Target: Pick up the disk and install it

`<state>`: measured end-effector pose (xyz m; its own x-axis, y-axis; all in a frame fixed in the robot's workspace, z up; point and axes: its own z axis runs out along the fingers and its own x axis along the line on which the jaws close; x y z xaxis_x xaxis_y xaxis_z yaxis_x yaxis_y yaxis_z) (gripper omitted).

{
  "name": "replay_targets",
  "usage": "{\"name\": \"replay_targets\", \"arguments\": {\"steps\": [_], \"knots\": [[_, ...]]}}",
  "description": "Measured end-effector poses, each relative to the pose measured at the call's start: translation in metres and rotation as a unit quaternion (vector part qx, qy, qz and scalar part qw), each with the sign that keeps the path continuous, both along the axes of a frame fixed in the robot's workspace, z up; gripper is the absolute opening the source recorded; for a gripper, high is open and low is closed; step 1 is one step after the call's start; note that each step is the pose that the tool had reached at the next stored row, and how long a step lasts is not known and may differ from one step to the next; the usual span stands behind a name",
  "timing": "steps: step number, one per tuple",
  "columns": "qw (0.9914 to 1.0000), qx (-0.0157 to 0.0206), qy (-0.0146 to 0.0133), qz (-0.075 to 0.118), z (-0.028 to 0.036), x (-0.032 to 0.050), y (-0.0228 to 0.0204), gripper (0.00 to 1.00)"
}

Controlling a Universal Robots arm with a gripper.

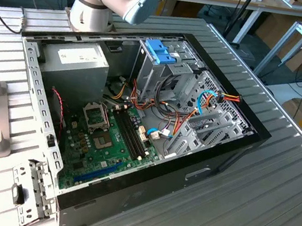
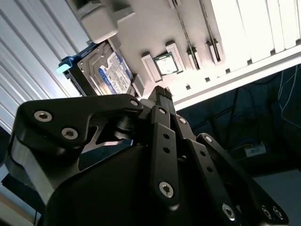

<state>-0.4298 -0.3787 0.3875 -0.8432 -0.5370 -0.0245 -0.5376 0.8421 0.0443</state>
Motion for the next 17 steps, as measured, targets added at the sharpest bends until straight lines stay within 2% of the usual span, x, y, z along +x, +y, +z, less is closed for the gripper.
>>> {"name": "replay_targets", "arguments": {"steps": [10,17], "knots": [[0.99974,0.0000,0.0000,0.023,0.0000,0.0000,0.0000,0.11],[0.99923,0.0000,0.0000,0.039,0.0000,0.0000,0.0000,0.11]]}}
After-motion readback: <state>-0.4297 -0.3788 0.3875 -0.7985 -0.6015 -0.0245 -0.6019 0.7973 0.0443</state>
